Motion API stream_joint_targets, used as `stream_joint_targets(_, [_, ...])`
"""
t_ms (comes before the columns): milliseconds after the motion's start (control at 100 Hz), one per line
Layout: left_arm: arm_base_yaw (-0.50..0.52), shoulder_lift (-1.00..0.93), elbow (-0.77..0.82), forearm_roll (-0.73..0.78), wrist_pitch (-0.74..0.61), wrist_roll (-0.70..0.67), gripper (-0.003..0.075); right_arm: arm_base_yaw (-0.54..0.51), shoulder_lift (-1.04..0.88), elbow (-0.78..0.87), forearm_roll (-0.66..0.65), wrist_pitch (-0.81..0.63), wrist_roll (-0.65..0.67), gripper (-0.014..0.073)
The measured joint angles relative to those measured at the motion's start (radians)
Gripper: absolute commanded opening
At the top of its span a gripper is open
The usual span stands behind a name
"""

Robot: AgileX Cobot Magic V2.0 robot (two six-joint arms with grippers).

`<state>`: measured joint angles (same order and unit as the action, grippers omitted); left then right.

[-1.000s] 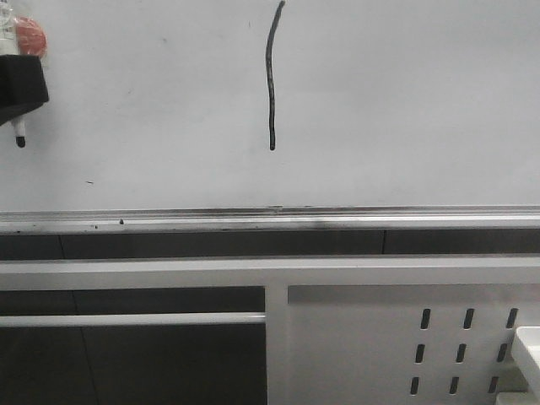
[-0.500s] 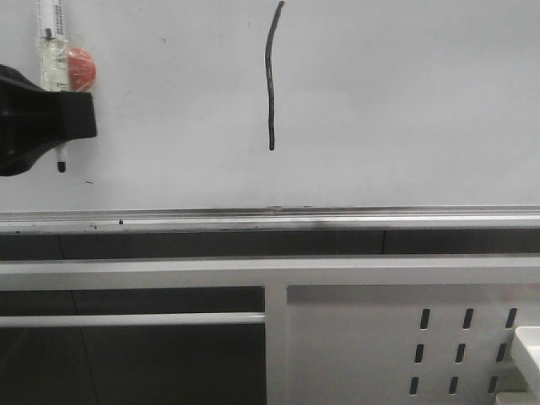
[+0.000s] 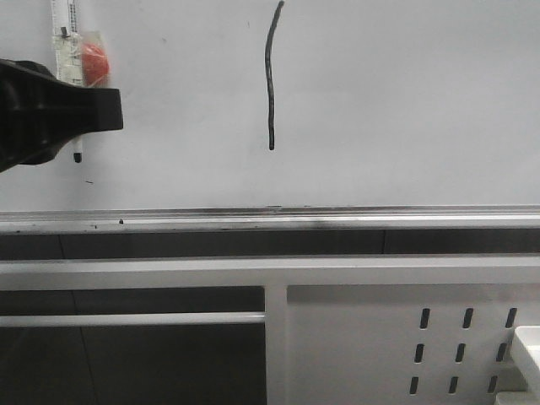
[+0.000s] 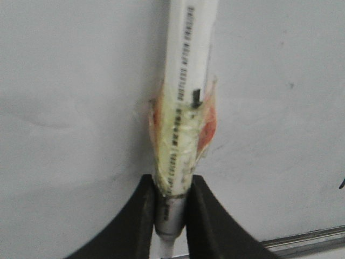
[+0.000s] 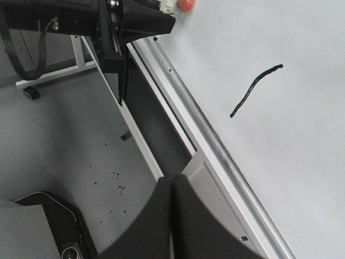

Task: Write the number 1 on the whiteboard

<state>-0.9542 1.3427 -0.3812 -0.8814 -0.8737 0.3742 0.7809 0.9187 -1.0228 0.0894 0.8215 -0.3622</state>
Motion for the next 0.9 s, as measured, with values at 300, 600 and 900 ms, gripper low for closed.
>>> stream_joint_targets(300, [0.000,0.023,0.000,0.013,-0.031,0.000,-0.0020,0.000,0.000,0.000,-0.002,0.000,0.002,-0.0069])
stream_joint_targets(600, [0.000,0.025,0.000,0.013,-0.032,-0.002,0.0036,0.000,0.000,0.000,-0.002,0.000,0.002,-0.0069])
stream_joint_targets(900, [0.008,0.025,-0.001,0.031,-0.099,-0.004,0.0326,0.000,0.000,0.000,-0.002,0.000,0.002,-0.0069])
